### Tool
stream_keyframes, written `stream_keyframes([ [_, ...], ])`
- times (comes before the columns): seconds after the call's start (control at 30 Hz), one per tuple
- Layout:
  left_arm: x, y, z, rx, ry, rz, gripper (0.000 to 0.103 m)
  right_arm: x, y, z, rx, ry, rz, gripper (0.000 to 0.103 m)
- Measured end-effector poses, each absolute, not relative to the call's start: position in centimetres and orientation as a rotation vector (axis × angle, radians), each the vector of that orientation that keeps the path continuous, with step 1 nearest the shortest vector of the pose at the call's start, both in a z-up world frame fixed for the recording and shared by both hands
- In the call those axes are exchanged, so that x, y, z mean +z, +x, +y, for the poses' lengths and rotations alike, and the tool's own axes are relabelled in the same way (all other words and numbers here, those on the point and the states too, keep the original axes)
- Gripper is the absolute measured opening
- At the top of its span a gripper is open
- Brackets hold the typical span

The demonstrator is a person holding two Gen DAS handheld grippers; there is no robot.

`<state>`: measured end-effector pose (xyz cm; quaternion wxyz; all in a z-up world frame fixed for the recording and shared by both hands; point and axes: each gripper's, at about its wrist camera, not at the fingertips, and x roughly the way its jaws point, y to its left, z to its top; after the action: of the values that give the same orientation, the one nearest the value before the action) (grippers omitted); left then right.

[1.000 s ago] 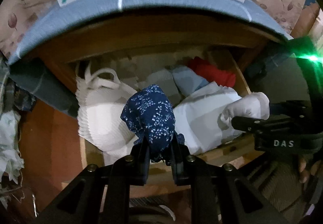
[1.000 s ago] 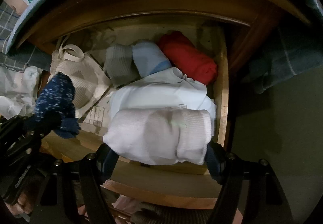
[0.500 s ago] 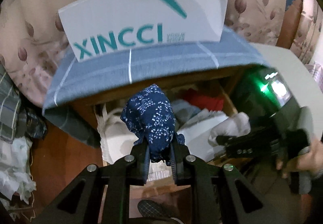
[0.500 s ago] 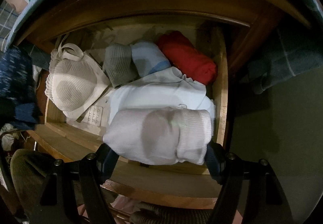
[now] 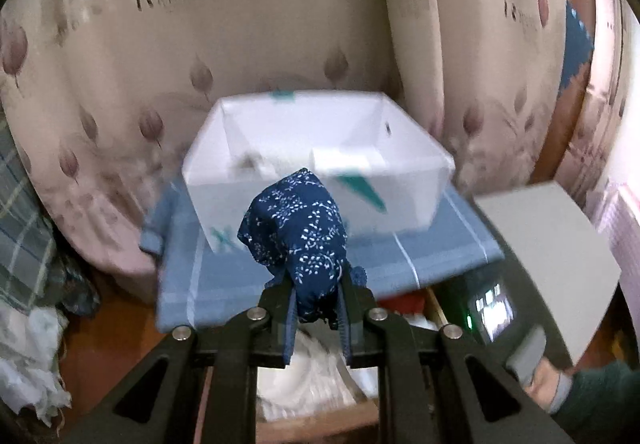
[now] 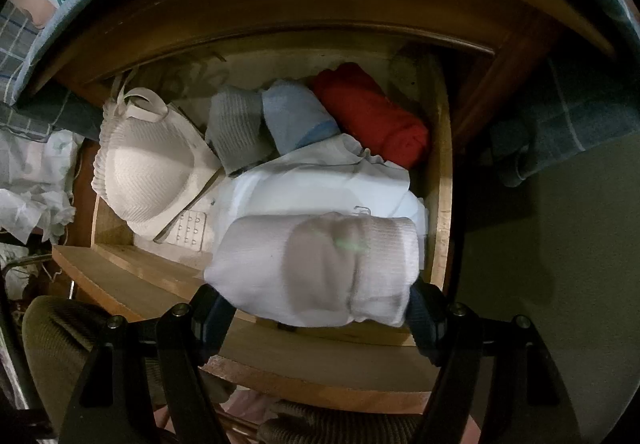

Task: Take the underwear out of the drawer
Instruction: 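Carry the dark blue underwear with the left gripper up over the shoe box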

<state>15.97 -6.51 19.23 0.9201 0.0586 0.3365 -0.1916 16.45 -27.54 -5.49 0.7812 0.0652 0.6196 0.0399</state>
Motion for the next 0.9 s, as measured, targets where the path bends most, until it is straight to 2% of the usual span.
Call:
stream_keyframes([
  [0.17,22.8,18.8,-6.2,-0.364,0.12,0.624,0.017,-5.4,16.4,-27.5,0.088,0.145,1.334,0.072],
  [0.37,24.2,23.8,-6.8,-0.333,0.126,0.617,0.017,-5.3,16.4,-27.5,0.09,0.151,1.33,0.071],
  [0.9,18.7,33.4,-8.4,-0.284,0.096,0.816,0.017,-5.3,16.4,-27.9,0.108,0.197,1.328,0.072],
])
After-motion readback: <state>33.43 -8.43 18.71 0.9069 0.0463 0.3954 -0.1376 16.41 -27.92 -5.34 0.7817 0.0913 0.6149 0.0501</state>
